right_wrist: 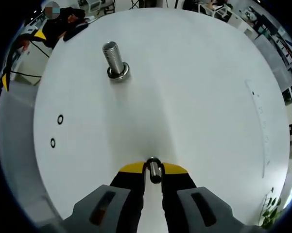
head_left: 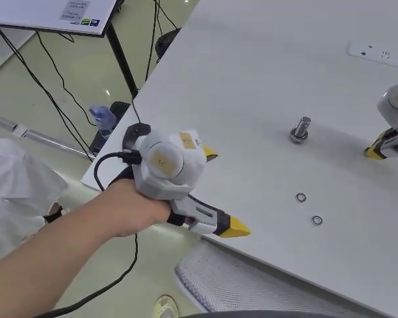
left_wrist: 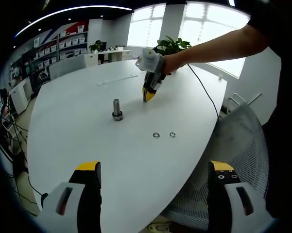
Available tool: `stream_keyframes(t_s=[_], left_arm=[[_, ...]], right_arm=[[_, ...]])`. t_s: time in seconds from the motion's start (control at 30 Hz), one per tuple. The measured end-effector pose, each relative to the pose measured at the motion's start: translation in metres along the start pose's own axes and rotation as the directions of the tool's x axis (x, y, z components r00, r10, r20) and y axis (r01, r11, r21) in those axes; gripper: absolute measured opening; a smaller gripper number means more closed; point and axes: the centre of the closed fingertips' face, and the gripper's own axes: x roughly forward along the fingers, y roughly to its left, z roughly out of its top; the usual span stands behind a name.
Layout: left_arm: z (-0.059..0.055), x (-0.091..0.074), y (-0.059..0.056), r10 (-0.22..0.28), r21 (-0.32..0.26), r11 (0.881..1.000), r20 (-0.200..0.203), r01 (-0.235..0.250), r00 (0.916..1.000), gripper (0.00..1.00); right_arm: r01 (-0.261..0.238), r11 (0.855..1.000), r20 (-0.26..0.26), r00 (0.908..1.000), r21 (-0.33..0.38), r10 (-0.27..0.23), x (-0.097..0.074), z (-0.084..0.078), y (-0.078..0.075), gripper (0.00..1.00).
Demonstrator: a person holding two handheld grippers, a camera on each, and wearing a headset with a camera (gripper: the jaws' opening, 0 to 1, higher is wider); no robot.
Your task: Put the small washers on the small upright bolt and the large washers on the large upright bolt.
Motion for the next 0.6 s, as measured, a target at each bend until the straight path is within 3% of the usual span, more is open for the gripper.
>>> stream_keyframes(t_s=[0.6], left_arm=[[0.0005, 0.0030, 0.0018, -0.015, -0.010, 1.000, -0.001, 0.015, 0.9999, 0.89]], right_arm=[[0.004, 1.000, 0.005, 1.0000, -0.004, -0.004, 0.0039, 0.0021, -0.0068, 0.20]])
